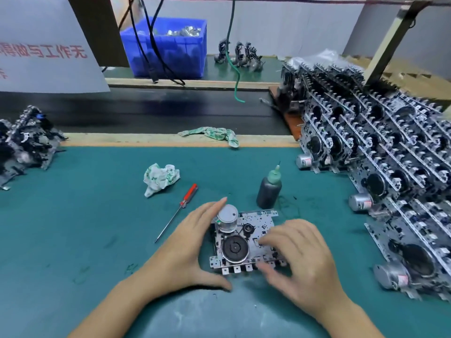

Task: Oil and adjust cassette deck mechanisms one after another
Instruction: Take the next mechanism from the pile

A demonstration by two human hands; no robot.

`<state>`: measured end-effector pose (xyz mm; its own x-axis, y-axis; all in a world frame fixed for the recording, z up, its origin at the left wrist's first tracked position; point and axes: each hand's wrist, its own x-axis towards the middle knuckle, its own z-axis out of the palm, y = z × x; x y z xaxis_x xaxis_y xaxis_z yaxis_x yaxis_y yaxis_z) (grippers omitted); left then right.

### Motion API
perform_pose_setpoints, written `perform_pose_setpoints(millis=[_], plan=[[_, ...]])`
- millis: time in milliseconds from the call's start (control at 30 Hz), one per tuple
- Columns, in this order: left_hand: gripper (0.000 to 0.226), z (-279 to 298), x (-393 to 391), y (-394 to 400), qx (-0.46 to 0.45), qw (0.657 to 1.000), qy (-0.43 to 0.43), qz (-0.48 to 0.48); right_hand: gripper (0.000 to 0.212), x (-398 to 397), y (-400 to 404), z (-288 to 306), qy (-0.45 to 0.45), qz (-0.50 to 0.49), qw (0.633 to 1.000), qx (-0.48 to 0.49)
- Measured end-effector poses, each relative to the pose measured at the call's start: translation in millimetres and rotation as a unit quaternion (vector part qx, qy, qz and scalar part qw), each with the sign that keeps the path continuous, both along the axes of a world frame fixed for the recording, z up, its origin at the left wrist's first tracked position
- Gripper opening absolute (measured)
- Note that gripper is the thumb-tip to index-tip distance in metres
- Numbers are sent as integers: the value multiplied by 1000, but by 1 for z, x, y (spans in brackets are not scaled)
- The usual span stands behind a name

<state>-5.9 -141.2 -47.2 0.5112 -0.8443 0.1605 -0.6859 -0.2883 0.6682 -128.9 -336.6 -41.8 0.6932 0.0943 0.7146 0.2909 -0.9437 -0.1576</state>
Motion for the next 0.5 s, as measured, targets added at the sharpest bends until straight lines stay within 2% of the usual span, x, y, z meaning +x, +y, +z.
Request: perform_pose_setpoints(millis=[100,300,433,500], plan=[[111,-2,0,-1,-18,1000,21,7,35,3,-1,-2,35,-39,995,81],[110,-1,-2,0,-32,998,49,15,23,4,-8,-8,103,-80,965,229],[116,-1,-4,-1,-5,998,65,27,19,6,-7,-6,119,-61,961,243],[113,0,-8,-7,14,999,35,34,20,6,-6,-6,122,-56,961,243]])
